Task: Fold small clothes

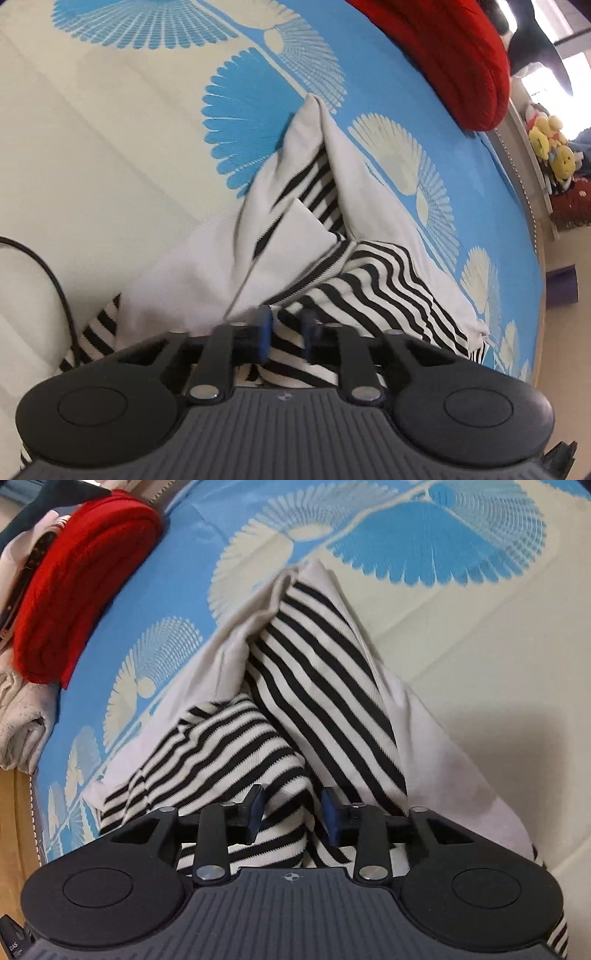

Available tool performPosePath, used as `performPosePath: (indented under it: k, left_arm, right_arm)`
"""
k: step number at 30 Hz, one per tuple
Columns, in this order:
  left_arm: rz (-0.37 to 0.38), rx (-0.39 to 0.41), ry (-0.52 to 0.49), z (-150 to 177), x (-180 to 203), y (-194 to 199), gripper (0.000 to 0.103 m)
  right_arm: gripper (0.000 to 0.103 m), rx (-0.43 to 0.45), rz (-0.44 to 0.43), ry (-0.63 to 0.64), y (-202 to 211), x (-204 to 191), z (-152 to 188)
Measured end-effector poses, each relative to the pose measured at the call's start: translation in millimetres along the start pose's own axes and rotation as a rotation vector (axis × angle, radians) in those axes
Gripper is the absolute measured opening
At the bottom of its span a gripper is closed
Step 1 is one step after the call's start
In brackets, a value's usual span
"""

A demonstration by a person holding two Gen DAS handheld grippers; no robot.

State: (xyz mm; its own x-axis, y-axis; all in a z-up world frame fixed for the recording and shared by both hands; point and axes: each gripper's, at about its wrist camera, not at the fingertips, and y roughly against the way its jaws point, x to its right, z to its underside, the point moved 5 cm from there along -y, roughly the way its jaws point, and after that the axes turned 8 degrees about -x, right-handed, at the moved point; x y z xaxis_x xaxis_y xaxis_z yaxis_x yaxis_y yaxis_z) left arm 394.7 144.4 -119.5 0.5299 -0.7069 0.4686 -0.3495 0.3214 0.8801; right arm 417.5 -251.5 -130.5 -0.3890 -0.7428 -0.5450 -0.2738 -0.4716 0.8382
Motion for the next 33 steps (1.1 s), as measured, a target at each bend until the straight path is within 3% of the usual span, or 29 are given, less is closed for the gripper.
performPosePath:
  k: [2, 6, 8, 10, 12, 13, 14, 15, 17, 20, 22, 24, 27, 29, 33]
  left_arm:
    - [0.016, 0.014, -0.032, -1, 5, 7, 0.002]
    - [0.104, 0.101, -0.106, -3, 24, 38, 0.002]
    - [0.100, 0.137, -0.137, -3, 30, 45, 0.002]
    - [0.022, 0.066, -0.123, -1, 22, 29, 0.002]
    - [-0.043, -0.034, -0.091, 4, 10, 9, 0.003]
    - [-0.065, -0.052, -0.096, 5, 8, 5, 0.003]
    - [-0.089, -0.016, -0.123, 4, 12, 9, 0.006]
    - [-0.101, 0.032, -0.163, 2, 17, 16, 0.006]
    - [-0.099, 0.131, -0.275, 0, 38, 34, 0.006]
    - [-0.020, 0.144, -0.321, 4, 51, 37, 0.006]
    - [-0.017, 0.085, -0.295, 8, 46, 24, 0.006]
    - [-0.092, 0.009, -0.275, 11, 35, 2, 0.006]
    - [-0.207, -0.040, -0.268, 14, 18, -14, 0.006]
    - [-0.208, -0.002, -0.302, 12, 21, -6, 0.006]
    - [-0.133, 0.074, -0.343, 9, 36, 14, 0.009]
  right_arm:
    - [0.007, 0.026, -0.032, -0.009, 5, -3, -2]
    - [0.006, 0.166, -0.122, 0.033, 40, -16, -10]
    - [0.006, 0.208, -0.136, 0.027, 48, -16, -14]
    - [0.006, 0.184, -0.081, 0.007, 42, -9, -16]
    - [0.009, 0.095, 0.015, -0.026, 24, 4, -15]
    - [0.011, 0.046, 0.045, -0.044, 15, 10, -13]
    - [0.017, 0.028, 0.063, -0.068, 11, 15, -11]
    - [0.024, 0.055, 0.080, -0.085, 14, 17, -11]
    - [0.025, 0.172, 0.115, -0.053, 31, 8, -12]
    - [0.031, 0.315, 0.114, 0.086, 51, -19, -9]
    - [0.032, 0.251, 0.011, 0.117, 42, -28, -6]
    - [0.033, 0.135, -0.032, 0.081, 21, -23, -2]
    - [0.034, -0.007, 0.090, 0.016, -11, 1, 7]
    - [0.036, 0.000, 0.137, -0.004, -11, 9, 3]
    - [0.040, 0.106, 0.097, 0.087, 11, -9, 1]
